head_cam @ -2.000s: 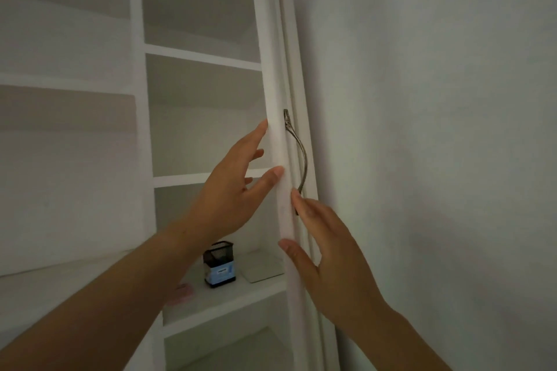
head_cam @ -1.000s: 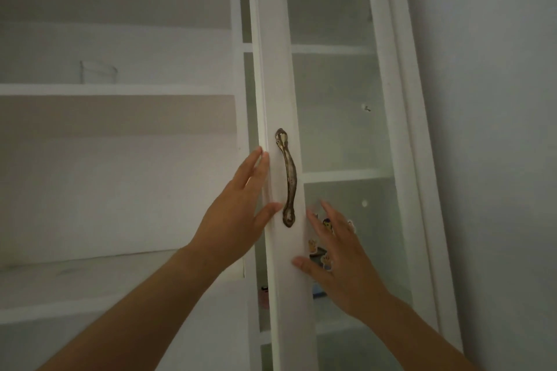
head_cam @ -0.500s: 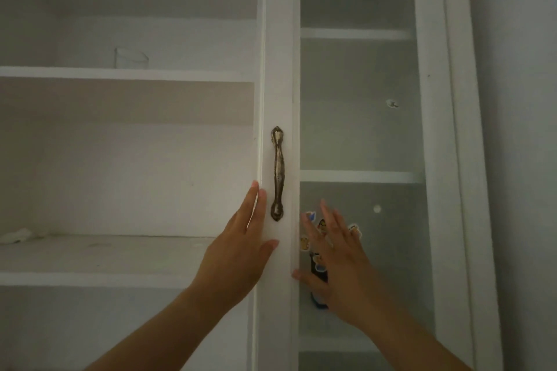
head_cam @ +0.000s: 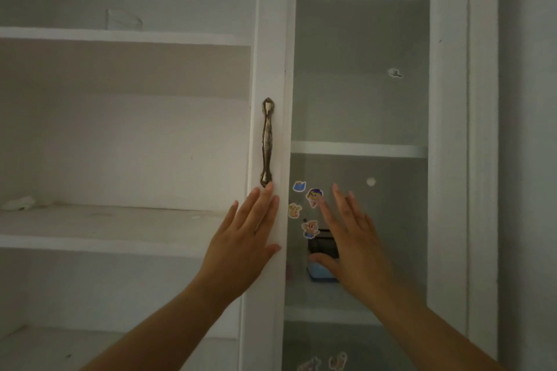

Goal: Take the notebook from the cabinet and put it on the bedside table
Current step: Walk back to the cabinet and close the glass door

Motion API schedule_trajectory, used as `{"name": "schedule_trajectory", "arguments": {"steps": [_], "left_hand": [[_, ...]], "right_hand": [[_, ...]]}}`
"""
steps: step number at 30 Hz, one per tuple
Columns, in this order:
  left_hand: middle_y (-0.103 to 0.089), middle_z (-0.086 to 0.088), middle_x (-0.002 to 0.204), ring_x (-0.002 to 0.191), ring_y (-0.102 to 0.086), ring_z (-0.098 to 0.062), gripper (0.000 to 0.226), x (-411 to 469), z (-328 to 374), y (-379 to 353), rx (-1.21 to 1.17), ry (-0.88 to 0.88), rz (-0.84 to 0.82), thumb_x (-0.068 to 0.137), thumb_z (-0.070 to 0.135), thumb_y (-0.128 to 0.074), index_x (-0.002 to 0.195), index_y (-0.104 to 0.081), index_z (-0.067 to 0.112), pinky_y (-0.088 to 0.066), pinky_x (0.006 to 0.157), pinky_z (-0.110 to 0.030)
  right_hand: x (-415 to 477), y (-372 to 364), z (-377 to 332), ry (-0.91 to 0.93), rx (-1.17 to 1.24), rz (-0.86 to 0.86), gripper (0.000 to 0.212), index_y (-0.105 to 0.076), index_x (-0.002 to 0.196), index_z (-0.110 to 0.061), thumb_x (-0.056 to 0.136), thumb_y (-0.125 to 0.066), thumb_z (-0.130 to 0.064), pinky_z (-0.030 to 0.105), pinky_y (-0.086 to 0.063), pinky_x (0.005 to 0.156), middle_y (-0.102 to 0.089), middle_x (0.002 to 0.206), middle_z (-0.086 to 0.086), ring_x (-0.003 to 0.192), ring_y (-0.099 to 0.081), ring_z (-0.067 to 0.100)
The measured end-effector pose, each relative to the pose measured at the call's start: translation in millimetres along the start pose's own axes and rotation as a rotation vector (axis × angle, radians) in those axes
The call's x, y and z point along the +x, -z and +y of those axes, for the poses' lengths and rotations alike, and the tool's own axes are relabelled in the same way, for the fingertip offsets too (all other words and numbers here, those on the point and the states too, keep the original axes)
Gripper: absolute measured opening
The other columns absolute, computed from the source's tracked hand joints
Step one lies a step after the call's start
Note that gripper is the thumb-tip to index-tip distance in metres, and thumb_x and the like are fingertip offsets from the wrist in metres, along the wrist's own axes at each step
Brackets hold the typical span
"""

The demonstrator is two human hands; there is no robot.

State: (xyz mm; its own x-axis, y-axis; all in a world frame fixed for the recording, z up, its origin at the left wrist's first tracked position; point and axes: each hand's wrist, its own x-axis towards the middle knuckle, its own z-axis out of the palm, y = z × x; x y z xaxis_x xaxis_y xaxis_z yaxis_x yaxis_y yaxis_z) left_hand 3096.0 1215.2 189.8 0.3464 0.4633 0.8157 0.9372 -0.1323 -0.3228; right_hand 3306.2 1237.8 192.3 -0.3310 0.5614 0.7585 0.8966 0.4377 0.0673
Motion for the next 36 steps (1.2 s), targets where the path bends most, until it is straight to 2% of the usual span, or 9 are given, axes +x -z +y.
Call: {"name": "schedule_trajectory", "arguments": {"steps": [4, 7, 12, 15, 19, 22, 27, 31, 36], "left_hand": [[-0.026, -0.016, 0.147, 0.134, -0.027, -0.034, 0.085, -0.2, 4.8, -6.3, 0.025, -0.010, 0.030, 0.075, 0.046, -0.059, 0.139, -0.025, 0.002, -0.026, 0.100, -0.048], [-0.026, -0.014, 0.147, 0.134, -0.028, -0.034, 0.077, -0.2, 7.5, -11.5, 0.009, 0.022, 0.065, 0.079, 0.045, -0.045, 0.139, -0.024, 0.001, -0.031, 0.093, -0.038], [-0.024, -0.013, 0.148, 0.134, -0.027, -0.035, 0.075, 3.8, 6.0, -25.7, -0.007, 0.038, 0.071, 0.079, 0.044, -0.039, 0.139, -0.026, 0.002, -0.037, 0.087, -0.034], [-0.025, -0.015, 0.148, 0.134, -0.027, -0.037, 0.073, 4.7, 4.6, -26.8, 0.001, 0.034, 0.069, 0.080, 0.044, -0.036, 0.139, -0.027, 0.002, -0.034, 0.087, -0.033], [-0.035, -0.018, 0.146, 0.132, -0.029, -0.037, 0.074, 3.2, 4.9, -21.3, 0.006, 0.012, 0.083, 0.077, 0.042, -0.049, 0.136, -0.034, -0.001, -0.039, 0.086, -0.035], [-0.029, -0.016, 0.146, 0.136, -0.023, -0.034, 0.082, -0.9, 5.1, -22.6, -0.004, -0.001, 0.097, 0.072, 0.045, -0.057, 0.136, -0.033, 0.000, -0.037, 0.085, -0.032], [-0.031, -0.016, 0.145, 0.134, -0.027, -0.035, 0.085, 1.6, 3.0, -28.7, -0.024, -0.018, 0.093, 0.070, 0.046, -0.060, 0.136, -0.031, 0.001, -0.046, 0.082, -0.036], [-0.037, -0.021, 0.143, 0.132, -0.030, -0.036, 0.082, 2.9, 2.7, -26.6, -0.006, -0.027, 0.081, 0.072, 0.044, -0.057, 0.135, -0.030, -0.001, -0.041, 0.087, -0.036], [-0.029, -0.017, 0.146, 0.136, -0.023, -0.032, 0.089, -1.0, 8.7, -20.7, -0.063, 0.020, 0.071, 0.067, 0.042, -0.066, 0.136, -0.029, -0.001, -0.054, 0.075, -0.035]], "right_hand": [[-3.5, -11.0, 6.9, 0.001, 0.004, 0.002, 0.102, 0.024, 0.137, -0.041, 0.078, -0.058, -0.055, 0.038, 0.011, 0.110, 0.039, 0.145, -0.013, 0.136, 0.031, 0.015], [-1.3, -15.9, 8.1, 0.003, 0.005, 0.011, 0.105, 0.031, 0.131, -0.046, 0.077, -0.058, -0.056, 0.034, 0.018, 0.104, 0.042, 0.142, -0.017, 0.134, 0.034, 0.011], [3.5, -22.8, 8.8, -0.010, 0.012, 0.033, 0.106, 0.028, 0.134, -0.046, 0.076, -0.061, -0.054, 0.037, 0.016, 0.104, 0.040, 0.144, -0.018, 0.136, 0.030, 0.014], [4.3, -21.6, 7.3, -0.009, 0.003, 0.031, 0.104, 0.022, 0.137, -0.043, 0.076, -0.062, -0.053, 0.040, 0.011, 0.106, 0.031, 0.149, -0.009, 0.138, 0.025, 0.019], [0.6, -16.7, 1.8, 0.000, 0.011, 0.028, 0.102, 0.019, 0.137, -0.038, 0.077, -0.062, -0.051, 0.041, 0.006, 0.109, 0.028, 0.150, -0.003, 0.137, 0.027, 0.022], [-10.5, -27.5, -0.8, 0.012, 0.002, 0.004, 0.109, 0.027, 0.135, -0.040, 0.076, -0.063, -0.052, 0.041, 0.006, 0.110, 0.035, 0.148, -0.007, 0.136, 0.031, 0.019], [-11.3, -41.1, 5.4, 0.013, 0.020, 0.023, 0.112, 0.029, 0.134, -0.043, 0.073, -0.065, -0.051, 0.042, 0.013, 0.106, 0.035, 0.147, -0.013, 0.136, 0.032, 0.015], [-11.7, -39.4, 2.1, 0.003, 0.020, 0.056, 0.111, 0.014, 0.141, -0.036, 0.071, -0.070, -0.048, 0.045, -0.004, 0.110, 0.024, 0.152, -0.008, 0.140, 0.021, 0.021], [-16.9, -40.3, -3.2, -0.002, -0.009, 0.104, 0.106, -0.006, 0.144, -0.023, 0.066, -0.076, -0.042, 0.042, -0.021, 0.104, 0.007, 0.155, 0.000, 0.142, 0.000, 0.032]]}}
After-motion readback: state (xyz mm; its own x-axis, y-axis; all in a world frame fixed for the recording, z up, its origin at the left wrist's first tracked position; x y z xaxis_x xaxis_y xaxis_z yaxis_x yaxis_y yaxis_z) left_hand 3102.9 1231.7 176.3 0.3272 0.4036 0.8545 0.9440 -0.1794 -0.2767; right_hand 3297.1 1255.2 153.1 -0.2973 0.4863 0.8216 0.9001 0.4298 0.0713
